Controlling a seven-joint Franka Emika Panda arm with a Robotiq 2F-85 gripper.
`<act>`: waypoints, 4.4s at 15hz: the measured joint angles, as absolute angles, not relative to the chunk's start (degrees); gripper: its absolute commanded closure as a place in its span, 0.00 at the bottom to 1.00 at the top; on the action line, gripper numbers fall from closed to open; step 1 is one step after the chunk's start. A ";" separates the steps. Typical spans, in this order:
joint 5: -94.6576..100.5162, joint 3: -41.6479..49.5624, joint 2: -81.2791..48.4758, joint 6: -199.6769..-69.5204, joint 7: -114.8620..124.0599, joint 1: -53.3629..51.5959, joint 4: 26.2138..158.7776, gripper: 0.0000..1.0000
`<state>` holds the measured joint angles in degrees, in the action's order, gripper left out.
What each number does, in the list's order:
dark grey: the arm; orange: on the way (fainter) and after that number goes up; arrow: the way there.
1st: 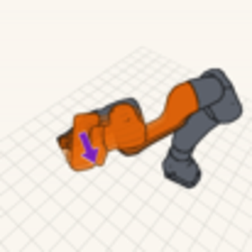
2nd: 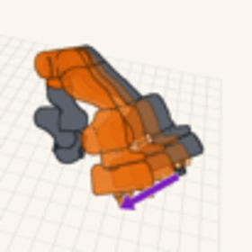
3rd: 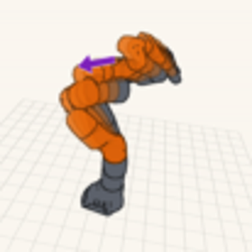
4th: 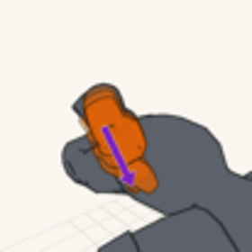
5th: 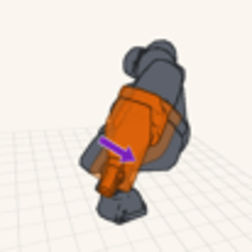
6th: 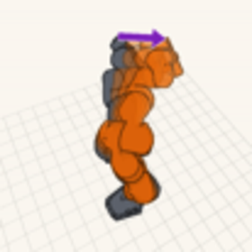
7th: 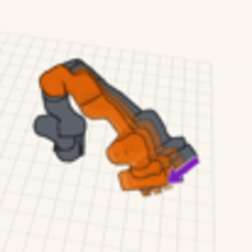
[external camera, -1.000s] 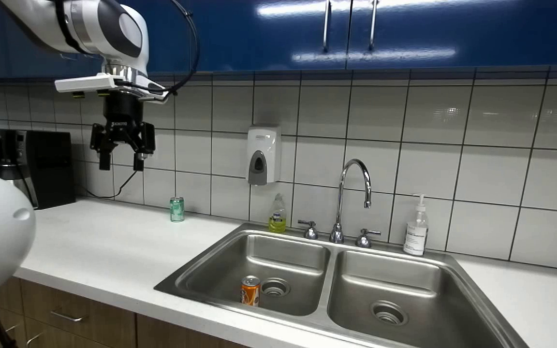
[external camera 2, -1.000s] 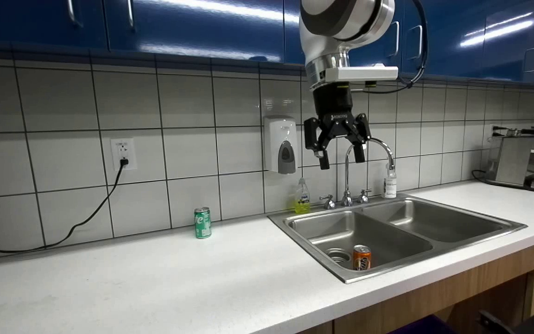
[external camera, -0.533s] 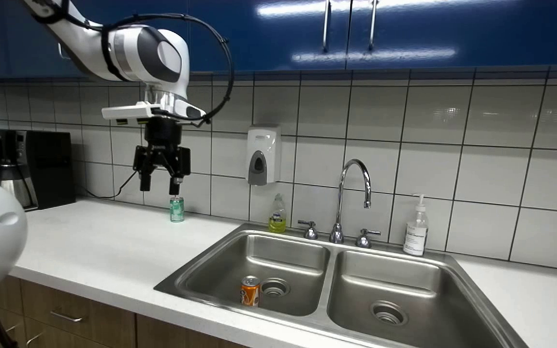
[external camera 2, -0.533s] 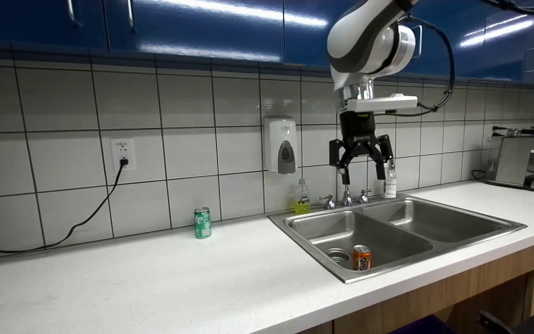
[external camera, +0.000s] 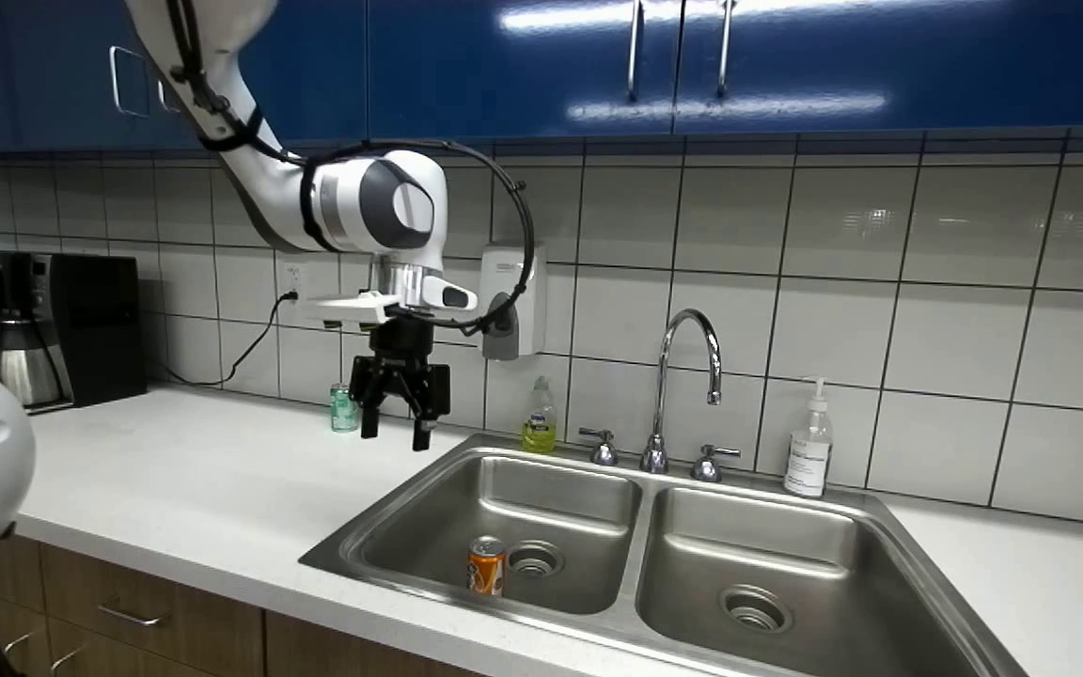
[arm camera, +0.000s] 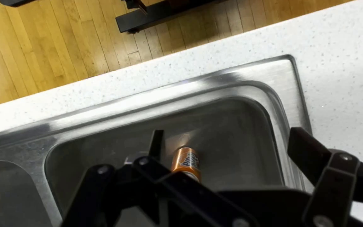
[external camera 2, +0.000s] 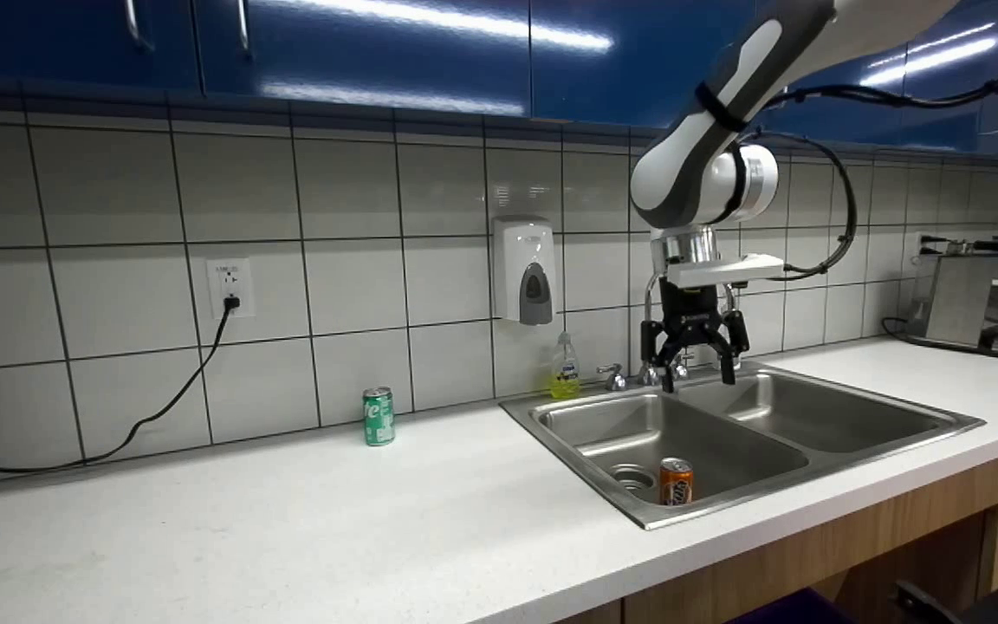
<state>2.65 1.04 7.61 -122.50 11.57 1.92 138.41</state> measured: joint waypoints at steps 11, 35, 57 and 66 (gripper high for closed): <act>2.67 5.36 -14.10 -133.24 5.85 2.99 128.93 0.00; -0.24 5.20 -36.73 -134.85 -0.09 4.74 110.04 0.00; -2.95 5.12 -38.02 -136.26 -0.10 5.62 110.05 0.34; -2.95 5.12 -38.03 -136.37 -0.10 5.75 110.06 0.62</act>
<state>-2.95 5.12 -38.03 -136.37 -0.10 5.75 110.06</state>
